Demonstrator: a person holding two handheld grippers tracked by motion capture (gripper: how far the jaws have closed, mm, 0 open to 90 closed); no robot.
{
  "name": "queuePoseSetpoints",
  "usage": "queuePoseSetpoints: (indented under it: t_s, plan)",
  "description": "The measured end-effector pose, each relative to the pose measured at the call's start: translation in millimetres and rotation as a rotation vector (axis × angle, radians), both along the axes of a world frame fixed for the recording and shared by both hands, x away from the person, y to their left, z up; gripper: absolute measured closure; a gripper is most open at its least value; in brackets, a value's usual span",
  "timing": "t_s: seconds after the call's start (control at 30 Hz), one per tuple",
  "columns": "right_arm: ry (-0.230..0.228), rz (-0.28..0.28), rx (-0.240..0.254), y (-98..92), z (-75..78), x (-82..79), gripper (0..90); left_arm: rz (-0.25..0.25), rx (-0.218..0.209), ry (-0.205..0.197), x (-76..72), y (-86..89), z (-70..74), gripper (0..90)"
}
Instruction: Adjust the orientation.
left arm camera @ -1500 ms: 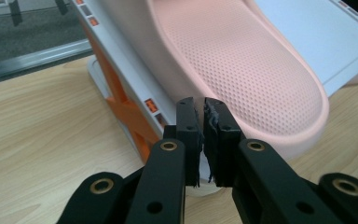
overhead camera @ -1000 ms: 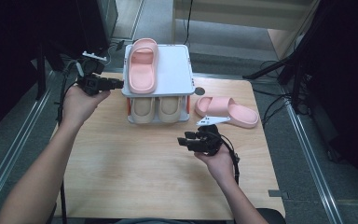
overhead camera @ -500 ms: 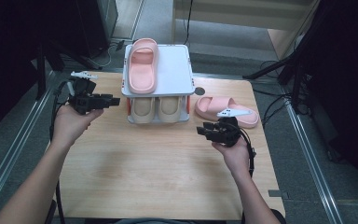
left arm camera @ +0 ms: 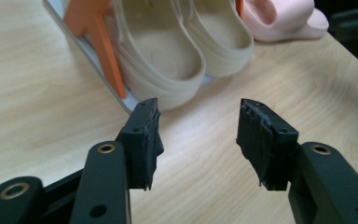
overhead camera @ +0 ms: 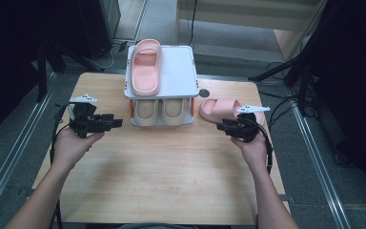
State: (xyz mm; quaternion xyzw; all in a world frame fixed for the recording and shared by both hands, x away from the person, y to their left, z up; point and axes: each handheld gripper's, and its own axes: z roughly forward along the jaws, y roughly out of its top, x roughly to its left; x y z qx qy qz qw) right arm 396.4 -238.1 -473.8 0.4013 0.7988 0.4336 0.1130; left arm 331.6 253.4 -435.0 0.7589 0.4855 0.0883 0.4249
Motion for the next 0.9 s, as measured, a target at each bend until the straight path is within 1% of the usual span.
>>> queuePoseSetpoints:
  t_s: [0.07,0.17,0.27,0.37,0.4,0.43,0.57,0.6,0.67,0.8,0.9]
  plan:
    - [0.012,-0.011,-0.001,-6.1,-3.2,6.4,66.3,0.0,0.014,-0.005,-4.7,0.2,-4.0,48.1]
    - [0.032,-0.049,0.004,-16.5,-6.1,15.4,73.7,0.008,0.011,-0.002,-10.7,1.1,-8.9,48.2]
    - [0.045,-0.089,0.021,-27.0,-7.2,24.6,84.6,0.012,0.017,-0.018,-17.4,0.6,-12.6,48.1]
    - [0.044,-0.131,0.024,-36.2,-8.0,33.7,88.7,0.009,0.025,-0.026,-22.8,-0.1,-16.1,47.9]
    - [0.039,-0.142,0.024,-39.2,-8.3,36.6,89.3,0.008,0.027,-0.021,-24.2,-0.5,-16.9,47.8]
    - [0.041,-0.157,0.024,-42.0,-8.2,39.2,90.0,0.003,0.037,-0.019,-25.6,-0.6,-17.5,47.6]
    - [0.038,-0.197,0.017,-53.0,-8.7,47.8,90.0,-0.003,0.044,-0.036,-31.2,-1.4,-19.1,47.5]
    - [0.043,-0.203,0.018,-54.9,-10.1,49.8,90.0,0.001,0.044,-0.034,-32.2,-0.8,-19.0,47.5]
    - [0.055,-0.209,0.002,-57.8,-14.3,54.3,90.0,0.005,0.036,-0.035,-33.4,0.3,-19.7,47.5]
    - [0.079,-0.221,-0.029,-59.8,-23.3,62.1,90.0,0.006,0.044,-0.029,-34.8,0.9,-22.3,47.4]
    - [0.085,-0.22,-0.046,-59.2,-26.6,66.5,90.0,0.007,0.046,-0.028,-35.1,1.1,-23.4,47.4]
